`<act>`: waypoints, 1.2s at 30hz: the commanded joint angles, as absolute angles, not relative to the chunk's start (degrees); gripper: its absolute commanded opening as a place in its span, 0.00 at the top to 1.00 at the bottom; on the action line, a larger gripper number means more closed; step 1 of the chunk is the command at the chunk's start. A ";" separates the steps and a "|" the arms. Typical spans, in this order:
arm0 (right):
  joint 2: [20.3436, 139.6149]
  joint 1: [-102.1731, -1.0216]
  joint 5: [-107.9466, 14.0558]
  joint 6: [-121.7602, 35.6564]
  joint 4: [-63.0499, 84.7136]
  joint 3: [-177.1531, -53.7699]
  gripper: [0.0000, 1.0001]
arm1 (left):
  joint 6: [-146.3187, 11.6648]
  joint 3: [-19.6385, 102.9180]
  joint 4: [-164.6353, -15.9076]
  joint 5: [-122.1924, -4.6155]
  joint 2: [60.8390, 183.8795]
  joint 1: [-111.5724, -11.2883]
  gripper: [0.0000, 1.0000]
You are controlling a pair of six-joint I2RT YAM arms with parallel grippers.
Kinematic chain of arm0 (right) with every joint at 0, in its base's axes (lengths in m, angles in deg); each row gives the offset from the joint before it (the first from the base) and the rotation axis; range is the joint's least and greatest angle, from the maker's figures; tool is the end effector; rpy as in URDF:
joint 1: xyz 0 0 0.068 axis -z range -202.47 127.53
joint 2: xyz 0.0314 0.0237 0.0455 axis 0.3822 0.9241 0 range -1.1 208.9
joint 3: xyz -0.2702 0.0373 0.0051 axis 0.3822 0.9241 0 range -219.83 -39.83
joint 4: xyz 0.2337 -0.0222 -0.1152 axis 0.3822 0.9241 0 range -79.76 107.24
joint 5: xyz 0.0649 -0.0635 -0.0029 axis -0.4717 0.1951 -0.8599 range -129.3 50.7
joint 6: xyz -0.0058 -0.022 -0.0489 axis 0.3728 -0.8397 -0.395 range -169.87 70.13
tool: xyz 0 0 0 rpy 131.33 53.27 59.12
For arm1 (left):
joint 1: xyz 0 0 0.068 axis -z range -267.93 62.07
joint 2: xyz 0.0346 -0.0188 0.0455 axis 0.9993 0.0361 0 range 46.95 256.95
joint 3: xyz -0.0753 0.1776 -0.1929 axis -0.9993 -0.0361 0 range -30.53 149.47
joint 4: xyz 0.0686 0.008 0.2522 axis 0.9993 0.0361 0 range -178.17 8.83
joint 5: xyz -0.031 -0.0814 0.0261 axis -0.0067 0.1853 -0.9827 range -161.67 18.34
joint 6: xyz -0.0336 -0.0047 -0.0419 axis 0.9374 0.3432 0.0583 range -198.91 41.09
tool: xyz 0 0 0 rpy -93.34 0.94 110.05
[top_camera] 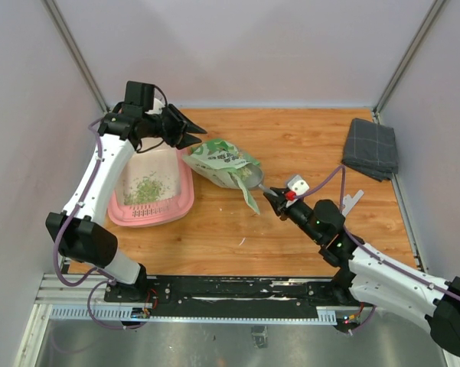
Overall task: Fill the litter box with clean litter
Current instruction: 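Scoop the cat litter from the cat litter bag.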
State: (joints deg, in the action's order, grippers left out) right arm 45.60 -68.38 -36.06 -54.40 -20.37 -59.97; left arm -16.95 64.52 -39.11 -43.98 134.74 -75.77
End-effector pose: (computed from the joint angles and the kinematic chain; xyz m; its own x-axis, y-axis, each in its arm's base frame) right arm 0.1365 0.1381 0.2575 0.1025 -0.0075 -0.9947 -0.6719 0.7369 -0.0748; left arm 0.3132 -0.0844 0.3975 -0.7698 -0.6336 -0.0772 -0.3281 0.4966 -0.8036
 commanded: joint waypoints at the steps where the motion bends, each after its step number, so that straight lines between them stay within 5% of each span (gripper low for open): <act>1: 41.29 -67.66 -34.19 -55.00 -20.39 -58.96 0.99 | -17.53 65.62 -38.77 -44.36 133.62 -75.98 0.61; 15: 31.71 -67.68 -34.01 -55.74 -13.54 -56.50 0.99 | -18.91 68.43 -38.29 -45.66 135.27 -76.06 0.60; 36: 23.68 -67.86 -36.55 -54.79 -5.70 -57.52 0.99 | -19.53 72.33 -37.02 -45.66 137.75 -76.15 0.46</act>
State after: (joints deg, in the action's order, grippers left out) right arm 25.09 -68.38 -35.40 -54.64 -4.66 -56.52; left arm -18.44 70.99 -37.82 -46.19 137.34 -75.81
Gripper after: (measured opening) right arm 0.229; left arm 0.543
